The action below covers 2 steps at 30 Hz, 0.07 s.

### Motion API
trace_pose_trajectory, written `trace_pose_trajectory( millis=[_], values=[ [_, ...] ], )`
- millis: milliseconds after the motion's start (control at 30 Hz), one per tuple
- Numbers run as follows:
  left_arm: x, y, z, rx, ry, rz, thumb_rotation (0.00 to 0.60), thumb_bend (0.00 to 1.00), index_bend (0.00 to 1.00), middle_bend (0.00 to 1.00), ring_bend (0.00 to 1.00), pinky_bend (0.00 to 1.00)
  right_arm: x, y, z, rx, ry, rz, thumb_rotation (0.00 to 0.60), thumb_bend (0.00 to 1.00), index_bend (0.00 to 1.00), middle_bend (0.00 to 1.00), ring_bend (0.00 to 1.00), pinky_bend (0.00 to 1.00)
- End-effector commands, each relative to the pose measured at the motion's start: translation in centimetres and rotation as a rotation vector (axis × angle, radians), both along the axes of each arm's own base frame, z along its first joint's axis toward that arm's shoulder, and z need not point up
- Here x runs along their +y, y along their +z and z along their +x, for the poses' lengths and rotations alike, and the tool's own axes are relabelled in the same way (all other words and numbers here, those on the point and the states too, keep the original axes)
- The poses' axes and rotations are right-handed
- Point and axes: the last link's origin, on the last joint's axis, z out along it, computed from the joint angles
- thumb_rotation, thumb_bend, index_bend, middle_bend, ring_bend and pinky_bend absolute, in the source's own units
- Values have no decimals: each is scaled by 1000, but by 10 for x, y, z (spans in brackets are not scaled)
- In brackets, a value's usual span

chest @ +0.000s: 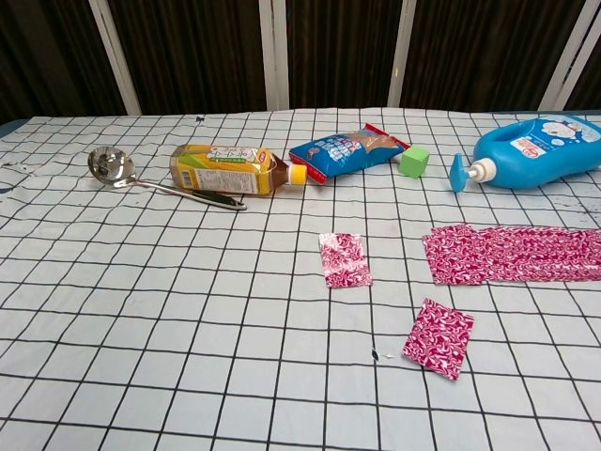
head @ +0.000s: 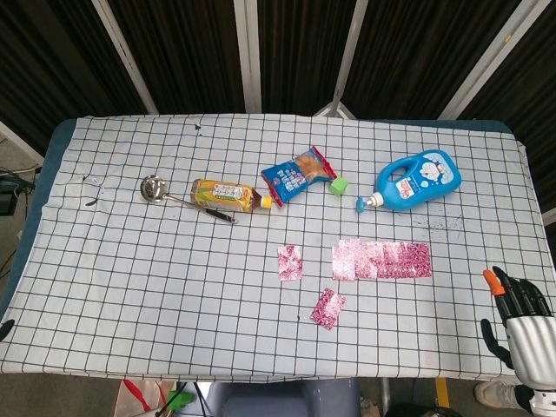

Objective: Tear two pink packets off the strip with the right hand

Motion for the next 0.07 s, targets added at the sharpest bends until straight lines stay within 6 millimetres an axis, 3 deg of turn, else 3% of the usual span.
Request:
trace_pose_trajectory(
  millis=[33,67],
  values=[
    [1,0,0,4,-20,0,600,276,162,24,0,84,0,-1,0,1,0,2,600,493,0,93,156,145],
    [1,-1,0,4,-20,-2,600,276,162,24,0,84,1,-1,0,0,-2,4,600,493,0,93,156,145]
  ],
)
